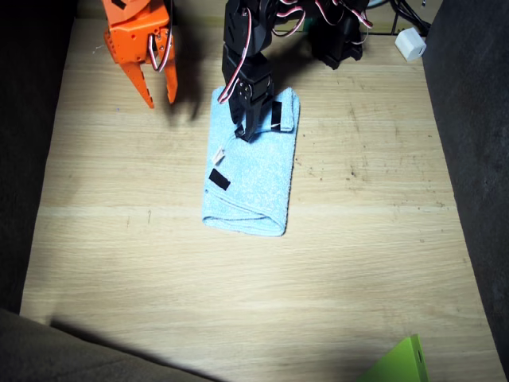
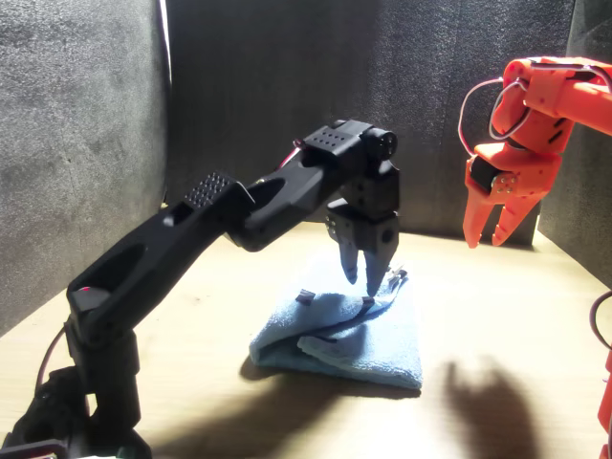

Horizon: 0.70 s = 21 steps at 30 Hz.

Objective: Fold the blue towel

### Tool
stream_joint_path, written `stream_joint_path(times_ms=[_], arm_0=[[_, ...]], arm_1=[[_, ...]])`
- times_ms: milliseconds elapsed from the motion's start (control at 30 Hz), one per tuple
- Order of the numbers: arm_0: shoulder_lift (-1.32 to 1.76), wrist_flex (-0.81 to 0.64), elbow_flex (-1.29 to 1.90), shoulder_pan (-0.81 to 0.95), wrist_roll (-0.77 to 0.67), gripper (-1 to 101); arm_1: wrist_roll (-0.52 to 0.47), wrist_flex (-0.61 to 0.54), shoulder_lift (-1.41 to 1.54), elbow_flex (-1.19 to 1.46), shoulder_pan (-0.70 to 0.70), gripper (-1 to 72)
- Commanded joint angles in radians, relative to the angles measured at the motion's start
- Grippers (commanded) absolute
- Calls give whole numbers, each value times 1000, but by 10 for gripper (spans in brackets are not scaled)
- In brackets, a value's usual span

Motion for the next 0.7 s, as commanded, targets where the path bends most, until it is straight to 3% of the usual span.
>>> stream_joint_path(times_ms=[0, 133, 267, 333, 400, 500, 600, 667], arm_0=[[152, 11, -28, 61, 5, 213], [305, 11, -3, 181, -63, 187], [476, 11, 245, 413, -202, 89], [549, 8, 423, 537, -255, -2], [641, -37, 660, 658, -308, -2], [945, -334, 1241, 808, -304, -2], [1342, -678, 1805, 881, -229, -2], [1589, -793, 2045, 913, -209, -3]], arm_1=[[23, -3, 25, 9, 6, 184], [40, -32, 51, 8, -11, 162], [100, -80, 170, 38, -72, 1], [120, -87, 242, 130, -84, 0], [132, -94, 339, 264, -81, 0], [127, -132, 540, 474, -72, 0], [18, -252, 839, 640, -143, -1], [-57, -319, 965, 732, -207, -1]])
